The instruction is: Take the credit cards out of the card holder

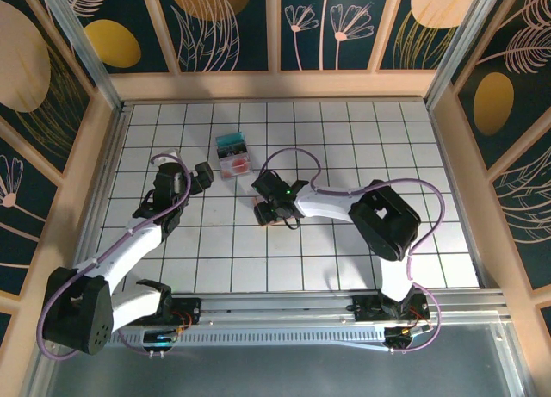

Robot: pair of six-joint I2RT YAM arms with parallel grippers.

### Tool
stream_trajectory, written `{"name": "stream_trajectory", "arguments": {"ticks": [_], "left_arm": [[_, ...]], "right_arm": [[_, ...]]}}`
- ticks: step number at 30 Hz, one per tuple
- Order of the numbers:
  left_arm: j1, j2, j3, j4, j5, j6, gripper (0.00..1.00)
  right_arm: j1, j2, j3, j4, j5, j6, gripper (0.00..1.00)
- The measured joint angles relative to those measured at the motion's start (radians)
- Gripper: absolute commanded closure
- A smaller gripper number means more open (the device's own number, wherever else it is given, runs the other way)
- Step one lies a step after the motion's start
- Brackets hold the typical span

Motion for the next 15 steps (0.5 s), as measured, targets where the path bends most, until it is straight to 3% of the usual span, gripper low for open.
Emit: {"name": "stream_trajectory", "arguments": {"ticks": [6, 15], "left_arm": [[0.0, 0.0, 0.0, 0.0, 0.0, 0.0, 0.01], [0.0, 0.005, 0.002, -0.001, 0.0, 0.001, 0.01]], "right_arm": [[0.01, 0.006, 0.005, -0.002, 0.018, 0.0, 0.4], [0.015, 0.008, 0.006, 0.002, 0.021, 0.002, 0.59]]}}
